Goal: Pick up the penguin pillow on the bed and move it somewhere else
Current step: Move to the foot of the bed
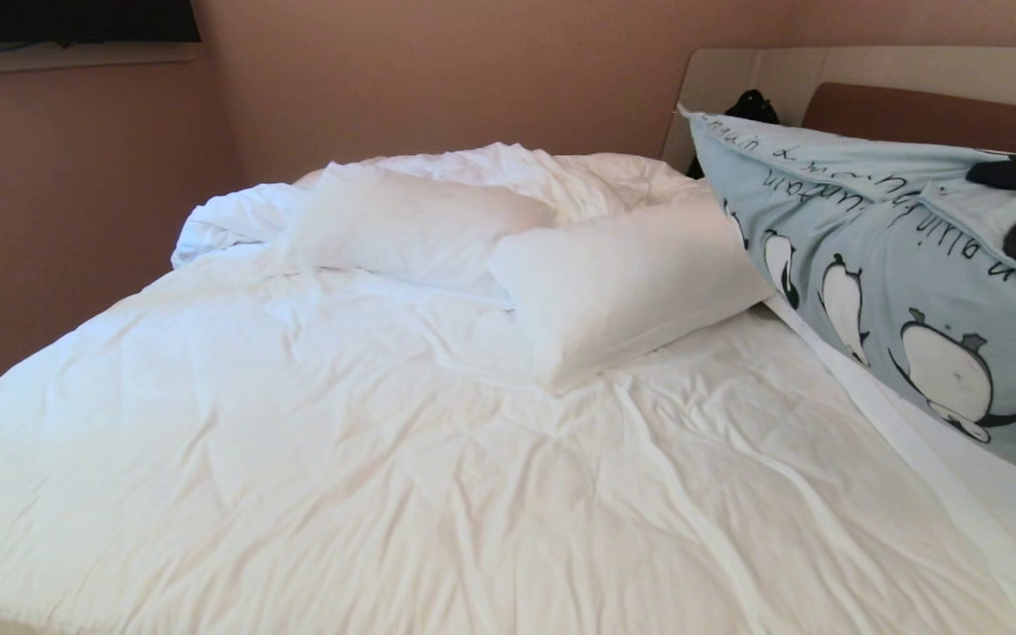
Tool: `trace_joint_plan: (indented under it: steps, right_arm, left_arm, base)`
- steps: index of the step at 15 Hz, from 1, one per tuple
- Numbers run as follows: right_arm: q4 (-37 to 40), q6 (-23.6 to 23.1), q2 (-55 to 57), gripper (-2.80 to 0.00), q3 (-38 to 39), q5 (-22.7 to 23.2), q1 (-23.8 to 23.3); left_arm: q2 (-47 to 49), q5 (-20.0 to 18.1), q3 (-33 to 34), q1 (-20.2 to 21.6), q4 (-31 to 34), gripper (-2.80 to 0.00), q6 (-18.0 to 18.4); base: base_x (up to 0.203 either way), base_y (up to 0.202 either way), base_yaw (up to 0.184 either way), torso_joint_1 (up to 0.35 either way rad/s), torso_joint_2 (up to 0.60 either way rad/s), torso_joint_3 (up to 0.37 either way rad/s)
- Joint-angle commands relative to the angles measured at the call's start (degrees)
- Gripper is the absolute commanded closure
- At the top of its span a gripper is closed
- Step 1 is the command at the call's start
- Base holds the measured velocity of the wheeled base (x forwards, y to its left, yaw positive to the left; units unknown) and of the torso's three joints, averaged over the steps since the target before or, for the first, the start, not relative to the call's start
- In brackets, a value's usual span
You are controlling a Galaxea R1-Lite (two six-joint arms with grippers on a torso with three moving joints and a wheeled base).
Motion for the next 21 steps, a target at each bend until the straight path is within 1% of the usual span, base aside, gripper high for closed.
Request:
trace_joint_plan:
  steps: [1,4,21]
  right_arm:
    - [-1.9,-0.6,1.6,0.00,0.1,-4.8,0.0]
    - [-3.7,-0.5,2.1,0.00,0.7,-5.3,0.0]
    - [-3.7,-0.2,4.0,0.00,1.3,-4.4,0.2]
  left_arm:
    - [0.0,0.0,0.0,0.0,0.0,0.00,0.0]
    - [0.0,0.0,0.0,0.0,0.0,0.00,0.0]
    - [0.0,-0.1,0.0,0.0,0.0,0.00,0.1]
  base:
    - [0.000,0.000,0.000,0.000,0.00,0.000]
    - [0.000,0.000,0.000,0.000,0.00,0.000]
    - [0.000,0.000,0.000,0.000,0.00,0.000]
